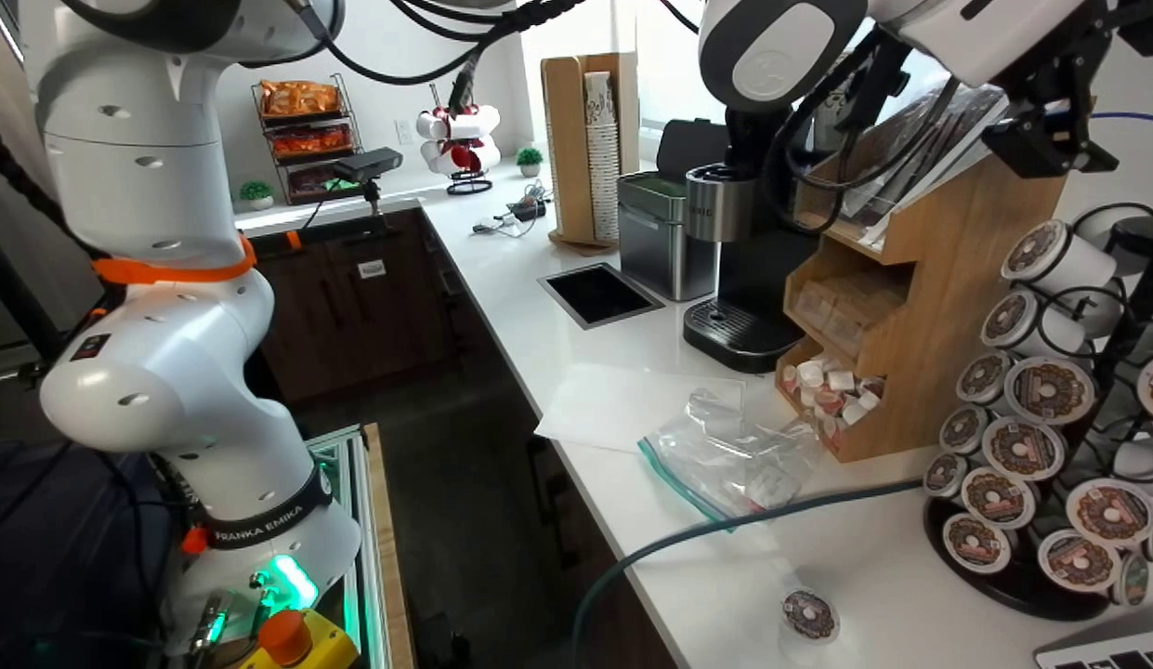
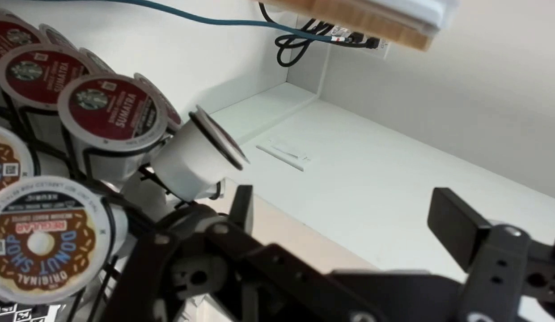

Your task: Turn the rotating rack to the right, then put the coffee pod on the rack

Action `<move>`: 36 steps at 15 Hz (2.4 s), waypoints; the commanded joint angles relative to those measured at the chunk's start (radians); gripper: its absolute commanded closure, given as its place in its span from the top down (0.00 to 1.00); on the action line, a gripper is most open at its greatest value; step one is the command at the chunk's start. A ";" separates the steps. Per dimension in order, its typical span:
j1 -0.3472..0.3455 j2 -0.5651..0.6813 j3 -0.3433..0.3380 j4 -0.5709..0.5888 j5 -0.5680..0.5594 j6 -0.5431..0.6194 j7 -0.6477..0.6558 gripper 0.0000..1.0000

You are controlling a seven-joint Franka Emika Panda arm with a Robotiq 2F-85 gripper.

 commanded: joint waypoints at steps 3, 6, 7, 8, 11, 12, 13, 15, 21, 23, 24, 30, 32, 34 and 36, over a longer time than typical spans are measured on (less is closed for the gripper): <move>-0.028 -0.119 0.008 -0.042 -0.003 -0.175 -0.117 1.00; -0.047 -0.161 -0.001 -0.036 0.008 -0.345 -0.233 1.00; -0.052 -0.175 -0.007 -0.037 0.000 -0.400 -0.271 1.00; -0.056 -0.186 -0.014 -0.038 -0.006 -0.447 -0.305 1.00; -0.070 -0.220 -0.037 -0.046 -0.026 -0.578 -0.431 1.00; -0.074 -0.230 -0.045 -0.052 -0.030 -0.613 -0.473 1.00; -0.077 -0.242 -0.053 -0.062 -0.044 -0.636 -0.498 1.00; -0.080 -0.259 -0.067 -0.086 -0.069 -0.673 -0.548 1.00; -0.076 -0.290 -0.090 -0.166 -0.102 -0.663 -0.718 1.00; -0.074 -0.279 -0.092 -0.170 -0.077 -0.657 -0.770 1.00; -0.074 -0.272 -0.092 -0.172 -0.072 -0.649 -0.784 1.00; -0.082 -0.229 -0.098 -0.150 -0.064 -0.647 -0.823 1.00; -0.089 -0.241 -0.104 -0.158 -0.098 -0.697 -0.820 1.00; -0.095 -0.266 -0.114 -0.177 -0.145 -0.760 -0.817 1.00; -0.100 -0.284 -0.121 -0.194 -0.198 -0.832 -0.820 1.00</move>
